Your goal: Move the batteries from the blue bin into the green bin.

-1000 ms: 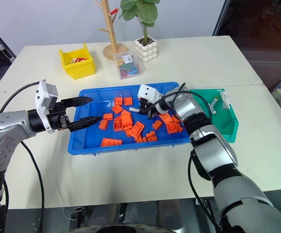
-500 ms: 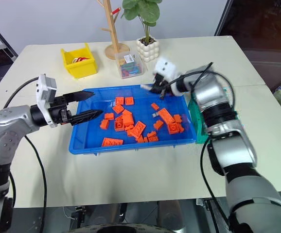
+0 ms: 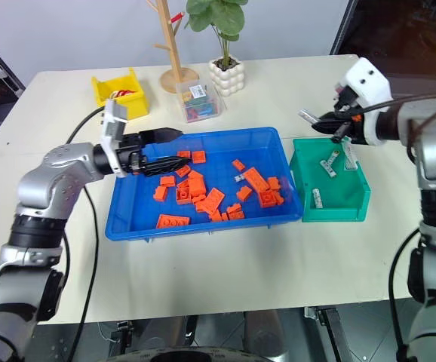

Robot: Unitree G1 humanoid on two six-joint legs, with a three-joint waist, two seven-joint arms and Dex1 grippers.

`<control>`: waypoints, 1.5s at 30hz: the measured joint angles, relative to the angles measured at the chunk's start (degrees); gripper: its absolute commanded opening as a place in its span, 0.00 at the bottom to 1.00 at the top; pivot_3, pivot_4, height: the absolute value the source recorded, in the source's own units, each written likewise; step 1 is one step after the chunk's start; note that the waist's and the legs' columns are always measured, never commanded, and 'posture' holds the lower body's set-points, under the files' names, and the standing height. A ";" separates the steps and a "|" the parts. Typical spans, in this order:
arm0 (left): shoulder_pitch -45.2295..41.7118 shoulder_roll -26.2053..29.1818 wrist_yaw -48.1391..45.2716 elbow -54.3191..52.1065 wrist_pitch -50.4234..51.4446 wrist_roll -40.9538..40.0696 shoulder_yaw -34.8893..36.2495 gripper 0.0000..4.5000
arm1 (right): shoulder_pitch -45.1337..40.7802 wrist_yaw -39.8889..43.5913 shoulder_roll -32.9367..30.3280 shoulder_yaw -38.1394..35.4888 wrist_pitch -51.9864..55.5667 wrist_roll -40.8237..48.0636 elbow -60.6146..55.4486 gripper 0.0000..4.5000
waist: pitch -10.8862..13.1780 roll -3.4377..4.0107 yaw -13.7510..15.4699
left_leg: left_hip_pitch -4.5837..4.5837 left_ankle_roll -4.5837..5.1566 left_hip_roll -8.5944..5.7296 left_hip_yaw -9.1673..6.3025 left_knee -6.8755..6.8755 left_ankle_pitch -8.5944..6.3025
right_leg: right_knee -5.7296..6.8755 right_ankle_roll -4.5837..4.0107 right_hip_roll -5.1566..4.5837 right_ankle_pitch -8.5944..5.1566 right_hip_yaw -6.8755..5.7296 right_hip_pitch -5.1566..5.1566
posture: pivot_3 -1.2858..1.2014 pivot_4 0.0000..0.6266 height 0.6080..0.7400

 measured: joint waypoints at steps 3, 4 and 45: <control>-1.79 -1.34 -1.68 3.76 -1.53 1.66 -0.87 1.00 | 6.86 -1.29 -1.79 -3.83 3.80 2.31 -4.64 0.01 | 0.00 0.00 0.13 | -0.08 0.01 -0.07 0.02 0.08 -0.01 | -0.06 0.01 -0.07 0.01 0.00 0.01 | 0.52 0.24 1.00; -2.12 -1.74 -2.16 4.82 -1.95 2.13 -1.21 1.00 | 8.58 -1.85 -1.86 -4.75 4.82 3.02 -5.86 0.01 | 0.00 0.00 0.05 | -0.08 0.01 -0.07 0.04 0.10 -0.01 | -0.06 0.02 -0.09 0.01 0.01 0.02 | 0.52 0.24 1.00; 9.56 6.00 -2.15 -14.03 4.36 1.72 1.57 1.00 | 6.12 -22.28 18.50 7.92 12.11 14.03 -11.67 0.99 | -0.01 -0.02 1.60 | -0.50 -0.05 -0.11 -0.23 0.14 0.04 | 0.00 0.05 -0.06 0.05 -0.06 -0.33 | 0.52 0.24 1.00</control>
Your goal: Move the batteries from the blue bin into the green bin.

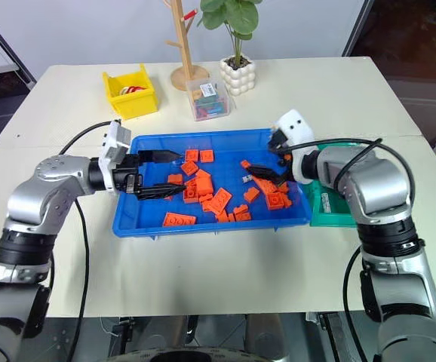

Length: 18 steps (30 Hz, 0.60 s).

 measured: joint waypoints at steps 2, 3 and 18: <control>0.69 0.34 1.24 -1.78 1.06 -0.76 0.85 1.00 | 1.35 -0.25 0.01 0.54 0.42 0.16 -0.77 0.99 | 0.00 0.00 -0.04 | 0.01 0.00 0.00 0.01 0.03 0.00 | -0.01 0.00 0.00 0.00 0.00 0.02 | 0.52 0.24 1.00; 0.88 0.45 1.84 -2.22 1.22 -1.07 1.14 1.00 | 1.92 -0.30 0.01 0.66 0.51 0.17 -0.97 0.99 | 0.00 0.00 -0.07 | 0.01 0.00 0.00 0.01 0.03 0.00 | 0.00 0.01 0.00 0.00 0.00 0.02 | 0.52 0.24 1.00; 1.83 0.32 6.88 -4.32 2.28 -2.95 1.62 1.00 | 4.96 -0.53 -0.55 4.61 -6.27 -2.05 2.64 0.99 | 0.00 -0.01 -0.17 | 0.04 0.00 0.02 0.02 0.03 0.00 | -0.01 0.00 0.03 0.01 0.00 0.05 | 0.52 0.24 1.00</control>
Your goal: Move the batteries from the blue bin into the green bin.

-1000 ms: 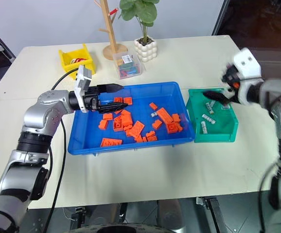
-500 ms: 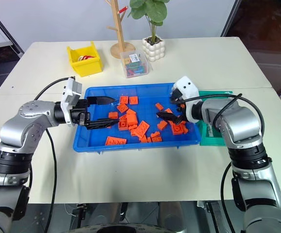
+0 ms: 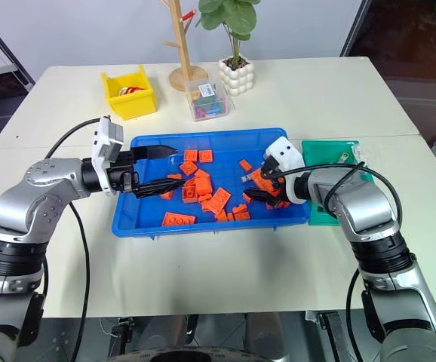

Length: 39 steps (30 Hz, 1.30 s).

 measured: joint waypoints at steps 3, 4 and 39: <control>0.00 0.01 0.17 0.00 0.00 -0.34 0.00 1.00 | -0.61 0.01 0.08 0.34 -0.78 -0.26 1.54 0.99 | 0.00 0.00 0.19 | 0.00 0.00 -0.01 -0.01 0.01 0.00 | -0.01 0.00 0.00 0.00 0.00 0.02 | 0.52 0.24 1.00; 0.00 0.01 0.21 0.00 0.00 -0.50 0.00 1.00 | -0.74 0.02 0.10 0.40 -1.25 -0.33 2.01 0.99 | -0.01 -0.01 0.19 | 0.00 0.00 -0.01 -0.01 0.01 0.00 | -0.01 0.00 0.00 0.00 0.00 0.03 | 0.52 0.24 1.00; 0.54 0.41 1.79 -0.24 -0.38 -1.06 0.09 1.00 | -13.91 0.15 3.03 0.87 -1.29 -2.06 5.81 0.26 | -0.02 -0.02 -0.34 | 0.11 0.00 0.09 -0.02 -0.10 0.00 | 0.00 -0.01 0.08 0.00 0.00 0.04 | 0.52 0.24 1.00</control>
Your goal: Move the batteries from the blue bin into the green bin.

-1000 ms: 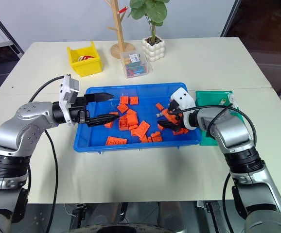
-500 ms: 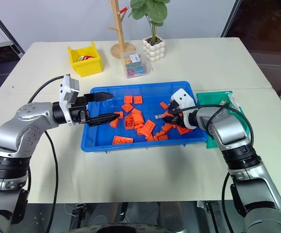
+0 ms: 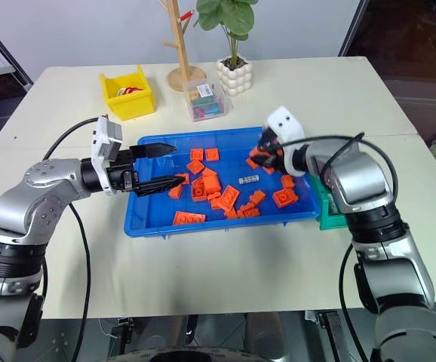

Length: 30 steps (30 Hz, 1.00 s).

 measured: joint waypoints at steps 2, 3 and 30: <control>-0.02 0.36 -0.59 0.60 -0.17 0.03 0.00 1.00 | -0.25 -0.10 2.64 0.14 1.28 1.21 -1.55 0.26 | 0.00 0.00 0.08 | -0.01 0.00 -0.01 0.00 0.03 0.00 | 0.00 0.00 0.00 0.00 0.00 0.00 | 0.52 0.24 1.00; -0.04 0.51 -0.69 0.79 -0.22 0.04 0.01 1.00 | -0.25 -0.24 3.61 0.48 1.55 1.51 -1.68 0.26 | 0.00 0.00 0.11 | -0.02 0.00 -0.02 0.00 0.04 0.00 | 0.00 -0.01 -0.01 0.01 0.00 0.00 | 0.52 0.24 1.00; 0.34 1.66 -2.59 0.58 -0.86 0.01 0.27 1.00 | 0.39 8.40 -3.93 6.94 -11.70 -4.47 6.46 0.90 | 0.00 0.00 0.05 | -0.03 0.00 -0.01 0.03 0.03 0.00 | -0.02 -0.03 -0.01 0.03 0.00 -0.02 | 0.52 0.24 1.00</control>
